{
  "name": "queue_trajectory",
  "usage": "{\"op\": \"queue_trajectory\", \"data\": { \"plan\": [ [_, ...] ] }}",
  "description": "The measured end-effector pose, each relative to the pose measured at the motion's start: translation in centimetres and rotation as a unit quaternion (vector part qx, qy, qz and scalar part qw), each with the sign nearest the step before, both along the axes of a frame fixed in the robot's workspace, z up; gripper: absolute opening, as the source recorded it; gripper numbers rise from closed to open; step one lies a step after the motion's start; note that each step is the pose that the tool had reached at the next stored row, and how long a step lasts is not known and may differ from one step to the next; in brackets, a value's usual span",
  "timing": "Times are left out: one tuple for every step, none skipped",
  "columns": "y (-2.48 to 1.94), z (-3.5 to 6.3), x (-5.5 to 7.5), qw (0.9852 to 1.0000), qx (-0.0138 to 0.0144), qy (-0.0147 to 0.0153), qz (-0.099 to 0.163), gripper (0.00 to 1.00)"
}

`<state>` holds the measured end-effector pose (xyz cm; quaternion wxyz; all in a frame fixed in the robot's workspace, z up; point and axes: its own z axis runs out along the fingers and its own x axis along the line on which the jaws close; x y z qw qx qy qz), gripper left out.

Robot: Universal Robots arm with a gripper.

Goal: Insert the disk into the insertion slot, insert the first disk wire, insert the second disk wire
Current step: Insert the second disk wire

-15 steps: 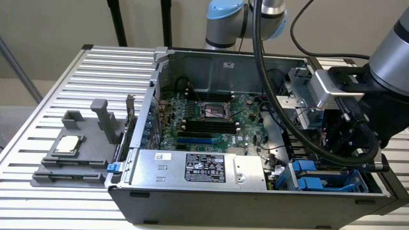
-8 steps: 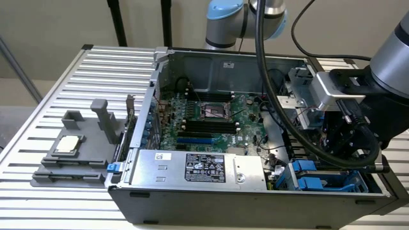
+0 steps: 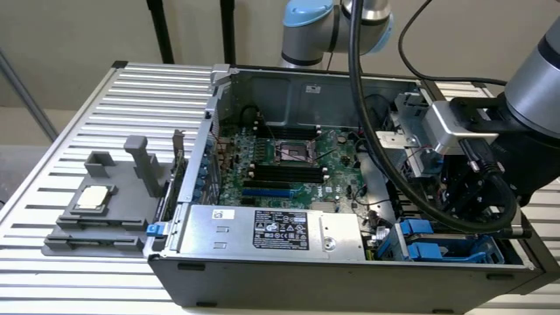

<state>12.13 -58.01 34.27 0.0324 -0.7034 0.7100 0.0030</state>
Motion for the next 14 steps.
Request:
{"op": "queue_trajectory", "data": {
  "plan": [
    [0.0, -0.03, 0.01, 1.0, -0.0001, 0.0, 0.0, 0.16],
    [0.0, -0.06, 0.02, 1.0, -0.0001, 0.0, 0.0, 0.16],
    [0.0, -0.1, 0.03, 1.0, -0.0001, 0.0, 0.0, 0.16],
    [0.0, -0.13, 0.03, 1.0, -0.0001, 0.0, 0.0, 0.16],
    [0.0, -0.16, 0.04, 1.0, -0.0001, 0.0, 0.0, 0.16],
    [0.0, -0.19, 0.05, 1.0, -0.0001, 0.0, 0.0, 0.16],
    [0.0, -0.2, 0.06, 1.0, 0.0, 0.0001, 0.0, 0.16],
    [0.0, -0.2, 0.06, 1.0, 0.0, 0.0002, 0.0, 0.16],
    [0.0, -0.21, 0.06, 1.0, 0.0001, 0.0003, 0.0, 0.16],
    [0.0, -0.21, 0.07, 1.0, 0.0001, 0.0006, 0.0, 0.16],
    [0.0, -0.21, 0.07, 1.0, 0.0001, 0.0009, -0.001, 0.16],
    [0.0, -0.2, 0.07, 1.0, 0.0001, 0.0012, -0.001, 0.16],
    [0.01, -0.19, 0.07, 1.0, 0.0002, 0.0014, -0.002, 0.16],
    [0.01, -0.17, 0.07, 1.0, 0.0003, 0.0016, -0.002, 0.16]
  ]
}}
